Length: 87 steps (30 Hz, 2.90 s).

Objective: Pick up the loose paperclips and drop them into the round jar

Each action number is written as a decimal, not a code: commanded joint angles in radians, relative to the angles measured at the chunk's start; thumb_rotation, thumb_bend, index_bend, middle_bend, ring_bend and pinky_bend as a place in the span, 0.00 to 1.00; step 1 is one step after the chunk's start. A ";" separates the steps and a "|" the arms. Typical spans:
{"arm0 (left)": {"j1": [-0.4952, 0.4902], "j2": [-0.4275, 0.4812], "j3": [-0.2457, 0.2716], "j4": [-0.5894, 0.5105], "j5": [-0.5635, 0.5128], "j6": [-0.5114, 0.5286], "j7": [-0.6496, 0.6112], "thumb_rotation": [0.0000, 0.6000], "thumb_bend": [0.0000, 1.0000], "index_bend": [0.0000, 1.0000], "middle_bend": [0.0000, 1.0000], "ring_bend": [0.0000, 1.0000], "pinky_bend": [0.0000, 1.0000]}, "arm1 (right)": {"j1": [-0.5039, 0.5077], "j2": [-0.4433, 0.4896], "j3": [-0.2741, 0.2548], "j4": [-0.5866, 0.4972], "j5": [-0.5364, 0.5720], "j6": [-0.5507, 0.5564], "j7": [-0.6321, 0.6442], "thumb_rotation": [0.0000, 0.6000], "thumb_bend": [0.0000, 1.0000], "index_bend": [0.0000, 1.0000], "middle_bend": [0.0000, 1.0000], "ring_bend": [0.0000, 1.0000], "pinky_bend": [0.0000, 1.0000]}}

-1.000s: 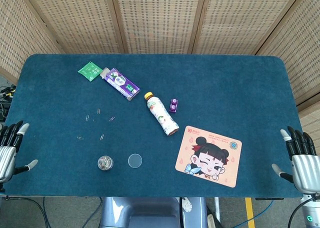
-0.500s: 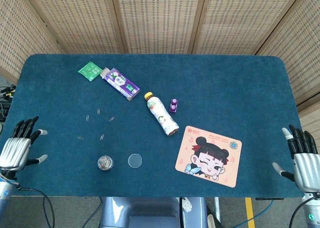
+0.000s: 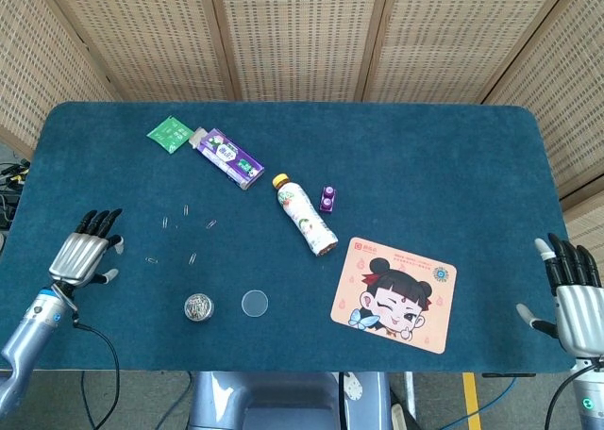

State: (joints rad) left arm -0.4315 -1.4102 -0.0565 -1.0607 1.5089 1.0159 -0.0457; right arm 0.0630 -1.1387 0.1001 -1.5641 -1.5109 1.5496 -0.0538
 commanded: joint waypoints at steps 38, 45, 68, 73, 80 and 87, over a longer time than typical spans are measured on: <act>-0.095 -0.158 0.019 0.111 -0.074 -0.118 -0.016 1.00 0.39 0.50 0.00 0.00 0.00 | 0.011 0.002 0.004 0.010 0.027 -0.031 0.021 1.00 0.00 0.00 0.00 0.00 0.00; -0.096 -0.172 0.029 0.122 -0.079 -0.121 -0.014 1.00 0.39 0.54 0.00 0.00 0.00 | 0.011 0.004 0.005 0.009 0.029 -0.031 0.028 1.00 0.00 0.00 0.00 0.00 0.00; -0.090 -0.191 0.033 0.146 -0.087 -0.090 -0.014 1.00 0.41 0.79 0.00 0.00 0.00 | 0.012 0.008 0.004 0.009 0.030 -0.034 0.043 1.00 0.00 0.00 0.00 0.00 0.00; -0.089 -0.191 0.033 0.145 -0.089 -0.087 -0.011 1.00 0.41 0.79 0.00 0.00 0.00 | 0.012 0.008 0.003 0.008 0.029 -0.034 0.044 1.00 0.00 0.00 0.00 0.00 0.00; -0.089 -0.177 0.029 0.126 -0.087 -0.072 -0.020 1.00 0.42 0.79 0.00 0.00 0.00 | 0.012 0.010 0.004 0.008 0.030 -0.033 0.048 1.00 0.00 0.00 0.00 0.00 0.00; -0.089 -0.141 0.019 0.078 -0.083 -0.042 -0.025 1.00 0.42 0.79 0.00 0.00 0.00 | 0.011 0.012 0.004 0.006 0.030 -0.033 0.051 1.00 0.00 0.00 0.00 0.00 0.00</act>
State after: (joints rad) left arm -0.5205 -1.5583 -0.0358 -0.9750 1.4239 0.9668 -0.0689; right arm 0.0744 -1.1264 0.1040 -1.5580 -1.4810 1.5163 -0.0022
